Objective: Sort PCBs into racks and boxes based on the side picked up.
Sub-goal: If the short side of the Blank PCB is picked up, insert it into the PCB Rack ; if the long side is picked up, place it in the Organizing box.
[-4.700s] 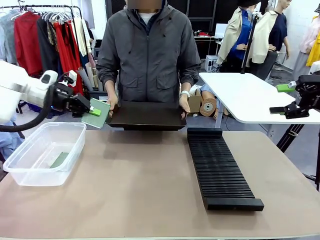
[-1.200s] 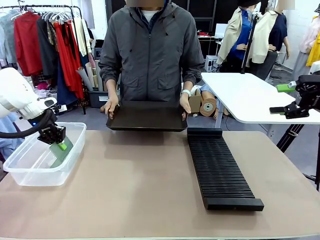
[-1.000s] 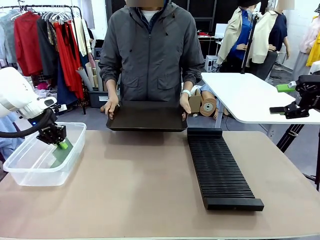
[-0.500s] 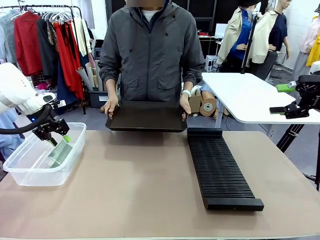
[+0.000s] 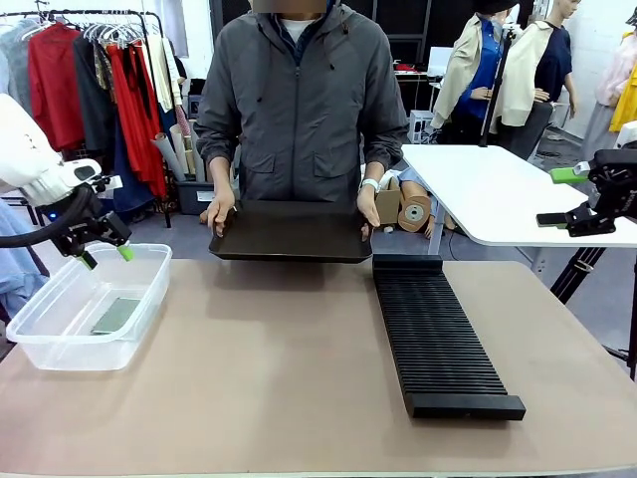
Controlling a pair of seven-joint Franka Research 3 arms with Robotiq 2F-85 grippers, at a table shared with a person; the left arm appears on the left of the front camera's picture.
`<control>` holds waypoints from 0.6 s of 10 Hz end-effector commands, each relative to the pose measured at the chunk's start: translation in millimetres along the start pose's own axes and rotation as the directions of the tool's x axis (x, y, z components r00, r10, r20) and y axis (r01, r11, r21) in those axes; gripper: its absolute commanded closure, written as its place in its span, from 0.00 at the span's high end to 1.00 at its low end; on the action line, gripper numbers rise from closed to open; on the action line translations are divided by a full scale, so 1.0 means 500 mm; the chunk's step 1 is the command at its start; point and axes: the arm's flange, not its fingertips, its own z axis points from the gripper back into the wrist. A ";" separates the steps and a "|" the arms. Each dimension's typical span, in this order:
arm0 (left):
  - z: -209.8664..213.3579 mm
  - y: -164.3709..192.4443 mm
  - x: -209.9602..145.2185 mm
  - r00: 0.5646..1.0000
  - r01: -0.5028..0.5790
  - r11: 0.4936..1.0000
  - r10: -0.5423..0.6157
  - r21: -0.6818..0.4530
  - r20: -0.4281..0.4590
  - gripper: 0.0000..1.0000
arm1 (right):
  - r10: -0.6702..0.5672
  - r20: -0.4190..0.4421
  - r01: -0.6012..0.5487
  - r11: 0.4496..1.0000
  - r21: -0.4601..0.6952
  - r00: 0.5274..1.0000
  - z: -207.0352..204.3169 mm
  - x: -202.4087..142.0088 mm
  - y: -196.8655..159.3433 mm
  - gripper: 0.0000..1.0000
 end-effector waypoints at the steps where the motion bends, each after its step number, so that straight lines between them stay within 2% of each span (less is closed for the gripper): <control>1: -0.009 -0.004 -0.016 1.000 -0.016 0.999 0.016 0.033 0.007 1.00 | 0.016 0.008 -0.016 1.000 -0.004 1.000 -0.002 -0.004 0.001 1.00; 6: -0.018 -0.006 -0.014 1.000 -0.006 1.000 0.006 0.024 -0.012 1.00 | 0.016 0.008 -0.016 1.000 -0.004 1.000 -0.002 -0.004 0.001 1.00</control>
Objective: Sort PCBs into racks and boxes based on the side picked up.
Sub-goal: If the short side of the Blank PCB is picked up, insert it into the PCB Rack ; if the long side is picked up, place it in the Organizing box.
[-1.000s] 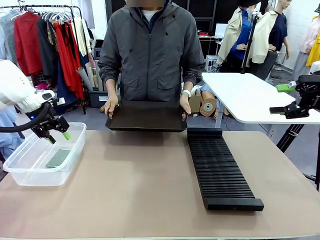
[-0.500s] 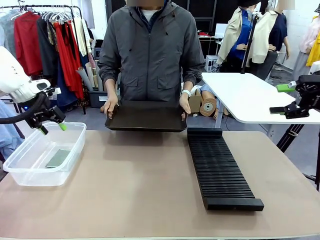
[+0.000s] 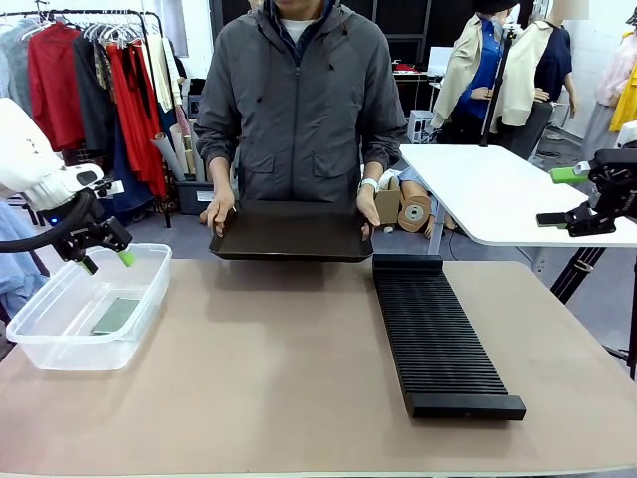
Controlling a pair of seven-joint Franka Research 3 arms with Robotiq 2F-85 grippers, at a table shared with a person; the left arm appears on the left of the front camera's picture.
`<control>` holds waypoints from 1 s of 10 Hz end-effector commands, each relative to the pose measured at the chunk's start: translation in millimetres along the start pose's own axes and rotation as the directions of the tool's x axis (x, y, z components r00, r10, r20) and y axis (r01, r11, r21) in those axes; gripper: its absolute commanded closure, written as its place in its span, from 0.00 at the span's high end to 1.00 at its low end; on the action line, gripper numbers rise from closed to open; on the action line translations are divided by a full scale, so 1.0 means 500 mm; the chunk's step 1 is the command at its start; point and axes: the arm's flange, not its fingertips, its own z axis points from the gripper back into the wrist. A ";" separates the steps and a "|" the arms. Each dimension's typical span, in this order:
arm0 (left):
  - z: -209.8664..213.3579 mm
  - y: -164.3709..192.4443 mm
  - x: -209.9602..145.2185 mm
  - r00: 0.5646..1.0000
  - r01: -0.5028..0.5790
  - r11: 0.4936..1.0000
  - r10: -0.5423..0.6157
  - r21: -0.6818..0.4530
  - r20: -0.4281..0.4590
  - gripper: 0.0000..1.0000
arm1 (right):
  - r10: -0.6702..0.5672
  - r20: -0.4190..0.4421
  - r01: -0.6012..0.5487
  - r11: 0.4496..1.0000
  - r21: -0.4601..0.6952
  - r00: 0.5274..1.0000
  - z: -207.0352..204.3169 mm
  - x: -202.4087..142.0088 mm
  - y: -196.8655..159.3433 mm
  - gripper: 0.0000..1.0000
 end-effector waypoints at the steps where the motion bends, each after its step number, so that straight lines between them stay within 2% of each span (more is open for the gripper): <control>1: -0.002 -0.004 -0.003 1.000 -0.007 1.000 0.007 0.019 0.002 1.00 | 0.016 0.008 -0.016 1.000 -0.004 1.000 -0.002 -0.004 0.001 1.00; 3: -0.007 -0.005 0.000 1.000 -0.006 1.000 0.006 0.008 0.004 1.00 | 0.016 0.008 -0.016 1.000 -0.004 1.000 -0.002 -0.004 0.001 1.00; 5: 0.004 -0.002 -0.010 1.000 -0.010 0.998 0.011 -0.063 0.019 1.00 | 0.016 0.008 -0.016 1.000 -0.004 1.000 -0.002 -0.004 0.001 1.00; 7: 0.033 -0.003 -0.007 0.999 0.012 0.968 0.000 -0.252 0.050 1.00 | 0.016 0.008 -0.016 1.000 -0.004 1.000 -0.002 -0.004 0.001 1.00; 10: 0.051 0.001 -0.024 0.998 0.013 0.861 0.018 -0.509 0.057 1.00 | 0.016 0.008 -0.016 1.000 -0.004 1.000 -0.002 -0.004 0.001 1.00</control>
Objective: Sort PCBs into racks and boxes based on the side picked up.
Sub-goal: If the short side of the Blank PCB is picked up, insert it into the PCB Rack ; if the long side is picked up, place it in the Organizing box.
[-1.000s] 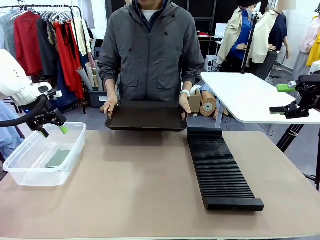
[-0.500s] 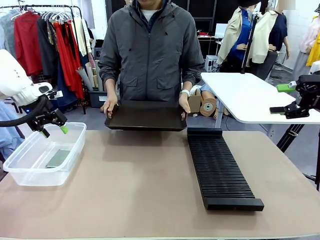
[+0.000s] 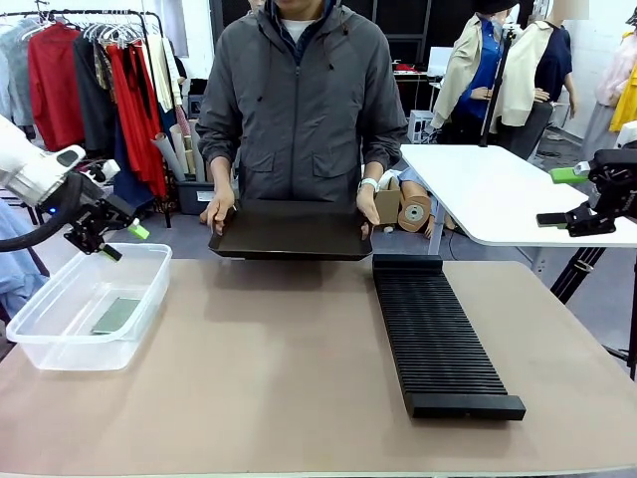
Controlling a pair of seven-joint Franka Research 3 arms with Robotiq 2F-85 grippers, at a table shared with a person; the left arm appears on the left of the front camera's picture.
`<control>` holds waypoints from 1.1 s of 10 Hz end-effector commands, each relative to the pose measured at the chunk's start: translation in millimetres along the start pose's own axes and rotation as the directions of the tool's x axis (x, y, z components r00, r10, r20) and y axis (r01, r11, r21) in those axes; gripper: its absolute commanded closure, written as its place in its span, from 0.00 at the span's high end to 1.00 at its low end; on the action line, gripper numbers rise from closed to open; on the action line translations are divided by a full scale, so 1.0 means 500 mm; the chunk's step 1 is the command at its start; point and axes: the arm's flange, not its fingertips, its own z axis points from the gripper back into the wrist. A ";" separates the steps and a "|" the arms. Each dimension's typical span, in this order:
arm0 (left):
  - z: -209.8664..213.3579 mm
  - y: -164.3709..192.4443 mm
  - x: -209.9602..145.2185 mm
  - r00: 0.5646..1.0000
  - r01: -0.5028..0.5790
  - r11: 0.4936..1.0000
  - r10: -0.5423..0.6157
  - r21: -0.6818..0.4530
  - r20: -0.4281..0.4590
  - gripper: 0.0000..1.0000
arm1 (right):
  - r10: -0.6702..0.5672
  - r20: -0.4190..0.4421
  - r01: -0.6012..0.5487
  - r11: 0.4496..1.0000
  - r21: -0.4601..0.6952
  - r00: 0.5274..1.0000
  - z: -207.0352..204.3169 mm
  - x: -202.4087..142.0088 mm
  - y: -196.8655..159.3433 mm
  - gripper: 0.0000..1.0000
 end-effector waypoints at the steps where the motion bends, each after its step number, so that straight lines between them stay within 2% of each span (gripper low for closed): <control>1: 0.025 0.019 -0.008 1.000 -0.018 0.980 0.020 -0.198 0.005 1.00 | 0.016 0.008 -0.016 1.000 -0.004 1.000 -0.002 -0.004 0.001 1.00; 3: 0.055 0.013 -0.028 0.996 -0.068 0.929 0.082 -0.365 0.022 1.00 | 0.016 0.008 -0.016 1.000 -0.004 1.000 -0.002 -0.004 0.001 1.00; 4: 0.068 0.011 -0.044 0.996 -0.080 0.918 0.092 -0.389 0.011 1.00 | 0.016 0.008 -0.016 1.000 -0.004 1.000 -0.002 -0.004 0.001 1.00; 6: 0.101 -0.015 -0.075 0.996 -0.055 0.849 0.086 -0.526 0.035 1.00 | 0.016 0.008 -0.016 1.000 -0.004 1.000 -0.002 -0.004 0.001 1.00; 7: 0.110 -0.022 -0.081 0.994 -0.050 0.840 0.092 -0.541 0.051 1.00 | 0.016 0.008 -0.016 1.000 -0.004 1.000 -0.002 -0.004 0.001 1.00; 9: 0.110 -0.028 -0.083 0.997 -0.050 0.797 0.077 -0.602 0.019 1.00 | 0.016 0.008 -0.016 1.000 -0.004 1.000 -0.002 -0.004 0.001 1.00; 10: 0.111 -0.027 -0.084 0.997 -0.049 0.809 0.078 -0.586 0.025 1.00 | 0.016 0.008 -0.016 1.000 -0.004 1.000 -0.002 -0.004 0.001 1.00; 11: 0.106 -0.023 -0.082 0.996 -0.021 0.844 0.062 -0.536 0.059 1.00 | 0.016 0.008 -0.016 1.000 -0.004 1.000 -0.002 -0.004 0.001 1.00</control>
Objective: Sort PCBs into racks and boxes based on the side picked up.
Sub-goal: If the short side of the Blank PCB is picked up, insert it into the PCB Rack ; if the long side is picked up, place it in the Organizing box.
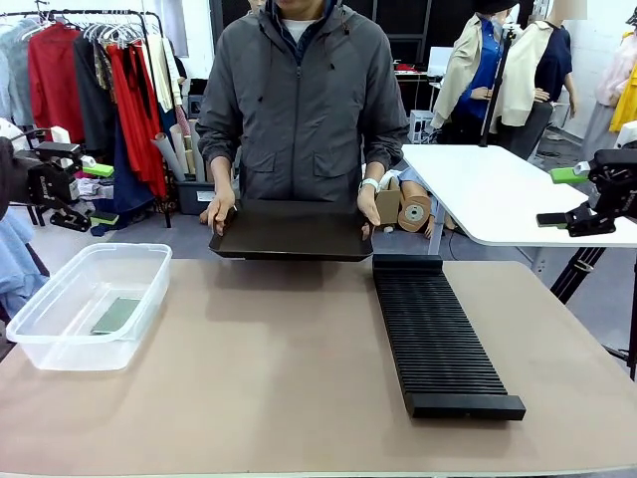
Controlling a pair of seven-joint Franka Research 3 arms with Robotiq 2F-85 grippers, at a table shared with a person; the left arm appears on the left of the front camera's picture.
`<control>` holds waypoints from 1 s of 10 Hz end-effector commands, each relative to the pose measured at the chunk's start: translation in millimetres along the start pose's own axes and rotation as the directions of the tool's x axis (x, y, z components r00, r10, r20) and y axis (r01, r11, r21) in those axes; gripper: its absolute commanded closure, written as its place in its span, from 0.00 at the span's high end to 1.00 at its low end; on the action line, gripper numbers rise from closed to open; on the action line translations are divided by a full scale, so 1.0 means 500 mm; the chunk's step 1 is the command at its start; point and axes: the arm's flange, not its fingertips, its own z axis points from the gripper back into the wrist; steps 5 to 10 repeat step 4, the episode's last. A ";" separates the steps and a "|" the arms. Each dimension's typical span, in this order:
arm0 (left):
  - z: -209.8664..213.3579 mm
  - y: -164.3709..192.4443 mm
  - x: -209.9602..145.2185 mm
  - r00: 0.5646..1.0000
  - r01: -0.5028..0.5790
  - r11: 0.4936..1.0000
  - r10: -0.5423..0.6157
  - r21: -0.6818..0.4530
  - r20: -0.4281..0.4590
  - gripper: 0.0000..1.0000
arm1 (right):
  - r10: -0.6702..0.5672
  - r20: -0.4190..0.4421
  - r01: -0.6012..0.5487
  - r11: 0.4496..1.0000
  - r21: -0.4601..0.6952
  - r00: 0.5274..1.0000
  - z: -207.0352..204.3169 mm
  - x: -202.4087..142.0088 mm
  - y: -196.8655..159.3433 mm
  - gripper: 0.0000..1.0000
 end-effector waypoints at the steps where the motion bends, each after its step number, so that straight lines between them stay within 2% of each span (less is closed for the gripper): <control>1: 0.000 -0.003 -0.001 1.000 -0.002 1.000 0.002 -0.009 -0.006 1.00 | 0.016 0.008 -0.016 1.000 -0.004 1.000 -0.002 -0.004 0.001 1.00; 10: 0.000 -0.003 -0.001 1.000 -0.002 1.000 0.002 -0.009 -0.006 1.00 | 0.016 0.008 -0.016 1.000 -0.004 1.000 -0.002 -0.004 0.001 1.00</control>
